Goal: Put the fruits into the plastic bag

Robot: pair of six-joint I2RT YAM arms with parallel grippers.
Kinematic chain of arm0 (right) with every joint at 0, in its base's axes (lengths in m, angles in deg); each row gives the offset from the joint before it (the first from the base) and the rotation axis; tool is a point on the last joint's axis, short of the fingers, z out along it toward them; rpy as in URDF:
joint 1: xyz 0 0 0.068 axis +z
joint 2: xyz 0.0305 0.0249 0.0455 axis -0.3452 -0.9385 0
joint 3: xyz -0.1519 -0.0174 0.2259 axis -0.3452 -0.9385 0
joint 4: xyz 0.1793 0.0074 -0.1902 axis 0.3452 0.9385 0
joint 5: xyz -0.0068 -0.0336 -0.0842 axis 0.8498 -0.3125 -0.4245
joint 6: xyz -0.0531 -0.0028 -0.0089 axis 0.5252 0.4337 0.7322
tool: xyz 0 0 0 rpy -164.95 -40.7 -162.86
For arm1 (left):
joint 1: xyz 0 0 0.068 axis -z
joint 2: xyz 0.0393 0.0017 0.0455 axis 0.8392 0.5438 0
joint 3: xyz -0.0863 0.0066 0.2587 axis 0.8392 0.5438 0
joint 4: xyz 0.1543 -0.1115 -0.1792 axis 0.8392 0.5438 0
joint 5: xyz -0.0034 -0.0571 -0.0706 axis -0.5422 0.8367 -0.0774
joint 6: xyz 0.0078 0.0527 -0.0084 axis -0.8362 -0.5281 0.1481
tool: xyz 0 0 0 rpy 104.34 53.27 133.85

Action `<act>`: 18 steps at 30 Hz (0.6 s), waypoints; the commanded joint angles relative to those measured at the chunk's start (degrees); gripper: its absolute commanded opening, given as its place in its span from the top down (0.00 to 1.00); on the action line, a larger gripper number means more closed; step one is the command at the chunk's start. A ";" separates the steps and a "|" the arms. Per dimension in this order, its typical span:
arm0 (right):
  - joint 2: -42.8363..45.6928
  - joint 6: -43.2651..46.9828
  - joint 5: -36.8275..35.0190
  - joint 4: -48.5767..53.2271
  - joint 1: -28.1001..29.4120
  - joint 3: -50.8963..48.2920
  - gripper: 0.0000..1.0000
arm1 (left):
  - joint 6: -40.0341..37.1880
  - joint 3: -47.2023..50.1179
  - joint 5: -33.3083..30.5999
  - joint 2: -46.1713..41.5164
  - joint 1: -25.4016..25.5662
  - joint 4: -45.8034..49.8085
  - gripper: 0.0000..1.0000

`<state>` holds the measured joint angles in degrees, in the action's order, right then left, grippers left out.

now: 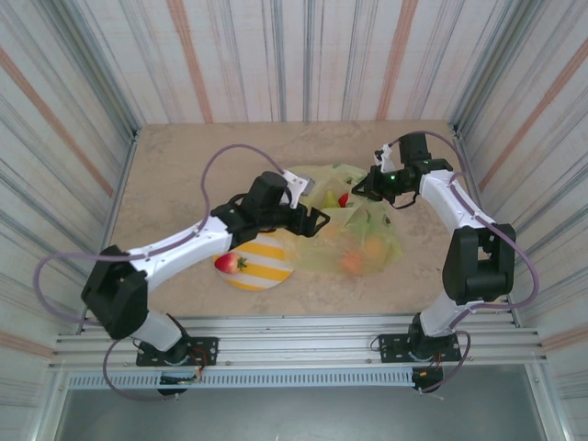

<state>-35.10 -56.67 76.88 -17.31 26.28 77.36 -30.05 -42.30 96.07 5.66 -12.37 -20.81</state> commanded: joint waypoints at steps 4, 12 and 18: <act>-0.16 1.10 1.26 0.48 -0.66 -0.58 1.00 | 1.19 7.34 -3.87 -13.94 -3.42 5.92 0.12; -0.37 1.10 1.22 0.05 -0.74 -0.48 1.00 | 3.79 14.11 -13.06 -26.99 -11.44 24.44 0.09; -0.75 0.84 1.44 -0.75 -0.68 -0.92 1.00 | 9.10 19.48 -13.12 -30.74 -15.68 33.15 0.11</act>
<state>-35.12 -56.67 76.88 -17.77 25.80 77.29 -24.39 -24.70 84.44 -23.41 -27.80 4.61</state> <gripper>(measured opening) 0.046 0.892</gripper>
